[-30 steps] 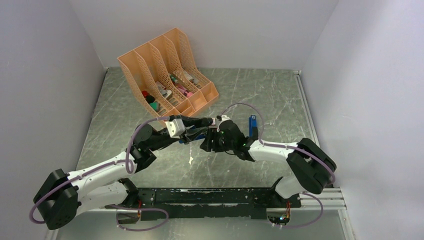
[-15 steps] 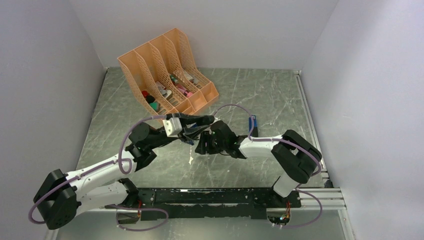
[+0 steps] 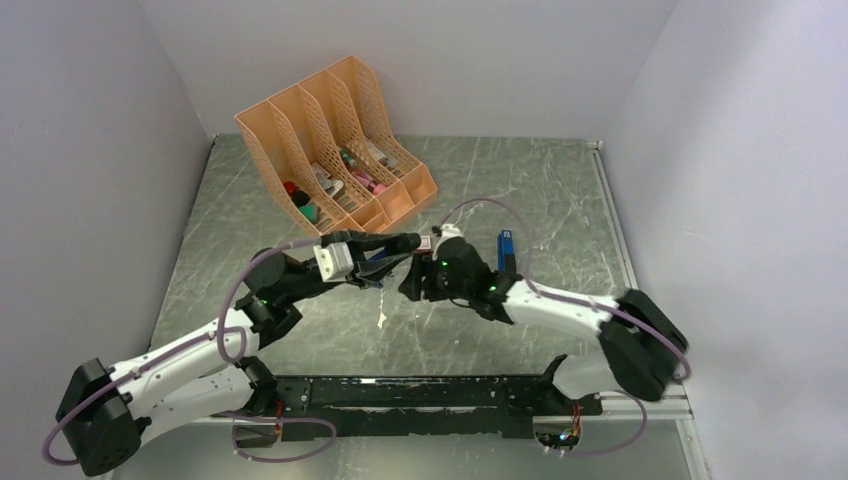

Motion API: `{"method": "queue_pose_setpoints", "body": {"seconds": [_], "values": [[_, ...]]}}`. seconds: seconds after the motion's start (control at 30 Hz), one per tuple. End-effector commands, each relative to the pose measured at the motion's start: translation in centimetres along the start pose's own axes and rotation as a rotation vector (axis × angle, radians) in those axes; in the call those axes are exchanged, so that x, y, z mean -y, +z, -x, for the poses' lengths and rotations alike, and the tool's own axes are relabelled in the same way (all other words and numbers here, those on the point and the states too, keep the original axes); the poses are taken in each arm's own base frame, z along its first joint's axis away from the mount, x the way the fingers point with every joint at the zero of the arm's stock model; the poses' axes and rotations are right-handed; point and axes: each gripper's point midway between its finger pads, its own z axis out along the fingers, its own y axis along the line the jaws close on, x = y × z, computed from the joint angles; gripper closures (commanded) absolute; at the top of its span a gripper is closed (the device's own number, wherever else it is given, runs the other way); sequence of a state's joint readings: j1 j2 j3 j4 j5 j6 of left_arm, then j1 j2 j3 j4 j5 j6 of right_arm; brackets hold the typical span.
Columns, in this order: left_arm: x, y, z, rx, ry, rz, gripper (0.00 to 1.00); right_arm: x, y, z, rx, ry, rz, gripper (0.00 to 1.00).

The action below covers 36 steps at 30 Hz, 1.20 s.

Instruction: Load the staples into the stapler

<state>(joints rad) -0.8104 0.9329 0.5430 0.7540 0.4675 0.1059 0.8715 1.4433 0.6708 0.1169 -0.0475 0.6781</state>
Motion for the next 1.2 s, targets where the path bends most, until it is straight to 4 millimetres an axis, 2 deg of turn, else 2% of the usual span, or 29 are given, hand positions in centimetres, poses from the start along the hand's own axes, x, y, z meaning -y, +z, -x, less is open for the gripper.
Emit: {"method": "queue_pose_setpoints", "body": {"seconds": [0.0,0.07,0.13,0.27,0.37,0.47,0.53,0.63,0.77,0.97,1.17], "values": [[-0.8,-0.7,3.2,0.057,0.095,0.035,0.93,3.0,-4.5,3.7,0.166,-0.034,-0.147,0.38],[-0.7,-1.0,3.2,0.051,0.094,0.04,0.93,3.5,-6.6,5.0,0.221,-0.062,-0.167,0.37],[-0.7,-1.3,3.3,0.05,0.091,0.045,0.93,2.5,-8.6,6.7,0.29,-0.131,-0.13,0.34],[-0.6,-1.2,3.6,0.059,0.067,0.034,0.93,-1.3,-12.6,10.2,0.45,-0.272,0.011,0.26],[-0.3,-0.9,4.1,0.078,0.056,0.013,0.93,-4.6,-15.3,12.0,0.574,-0.392,0.158,0.22],[0.5,-0.5,4.9,0.107,0.053,-0.04,0.93,-7.4,-17.2,11.6,0.672,-0.583,0.327,0.23],[1.2,-0.3,5.5,0.13,0.058,-0.093,0.93,-9.5,-18.0,9.6,0.7,-0.803,0.483,0.24],[2.4,-0.3,6.5,0.166,0.064,-0.168,0.93,-11.0,-18.6,7.2,0.735,-1.024,0.631,0.28],[3.8,-0.4,7.4,0.194,0.064,-0.253,0.93,-12.0,-18.3,6.2,0.727,-1.125,0.717,0.29],[5.5,-0.8,8.8,0.24,0.061,-0.357,0.93,-13.0,-17.4,5.9,0.737,-1.153,0.79,0.35],[6.4,-1.0,10.0,0.288,0.055,-0.417,0.93,-13.0,-15.8,5.8,0.722,-1.138,0.806,0.41]]}}
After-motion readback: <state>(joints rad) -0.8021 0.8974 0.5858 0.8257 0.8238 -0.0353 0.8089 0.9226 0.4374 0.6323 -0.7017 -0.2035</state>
